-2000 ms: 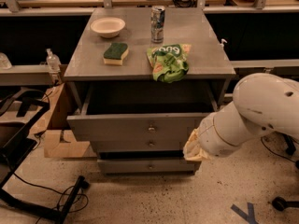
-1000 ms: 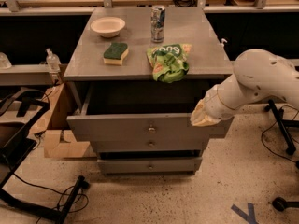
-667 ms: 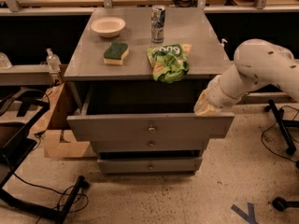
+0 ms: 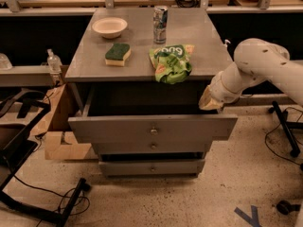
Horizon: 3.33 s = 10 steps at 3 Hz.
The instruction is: Open top drawer
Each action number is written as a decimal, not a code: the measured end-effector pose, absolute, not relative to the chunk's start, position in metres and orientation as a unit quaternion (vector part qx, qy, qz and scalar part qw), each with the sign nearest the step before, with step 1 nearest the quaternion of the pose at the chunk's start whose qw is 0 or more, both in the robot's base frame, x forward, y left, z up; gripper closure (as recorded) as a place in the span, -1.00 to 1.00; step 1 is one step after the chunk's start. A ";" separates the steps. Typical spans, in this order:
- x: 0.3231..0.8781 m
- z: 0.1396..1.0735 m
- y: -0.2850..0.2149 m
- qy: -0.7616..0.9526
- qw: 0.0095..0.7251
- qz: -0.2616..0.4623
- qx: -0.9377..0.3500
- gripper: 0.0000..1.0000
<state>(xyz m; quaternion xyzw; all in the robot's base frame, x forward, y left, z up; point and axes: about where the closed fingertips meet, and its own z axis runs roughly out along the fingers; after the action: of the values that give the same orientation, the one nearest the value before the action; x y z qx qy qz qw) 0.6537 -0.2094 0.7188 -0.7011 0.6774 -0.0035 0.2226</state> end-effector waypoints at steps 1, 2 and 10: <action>0.659 0.685 -0.205 0.689 0.236 0.015 -0.686 1.00; 0.656 0.666 -0.202 0.693 0.239 0.029 -0.679 1.00; 0.514 0.691 -0.158 0.703 0.191 0.071 -0.681 0.18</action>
Offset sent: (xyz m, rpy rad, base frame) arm -0.0013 0.0093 -0.0782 0.1198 0.0469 -0.0572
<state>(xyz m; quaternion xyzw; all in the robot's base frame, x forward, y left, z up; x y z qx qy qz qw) 0.5138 -0.1582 0.6905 -0.6813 0.7029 0.0714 0.1915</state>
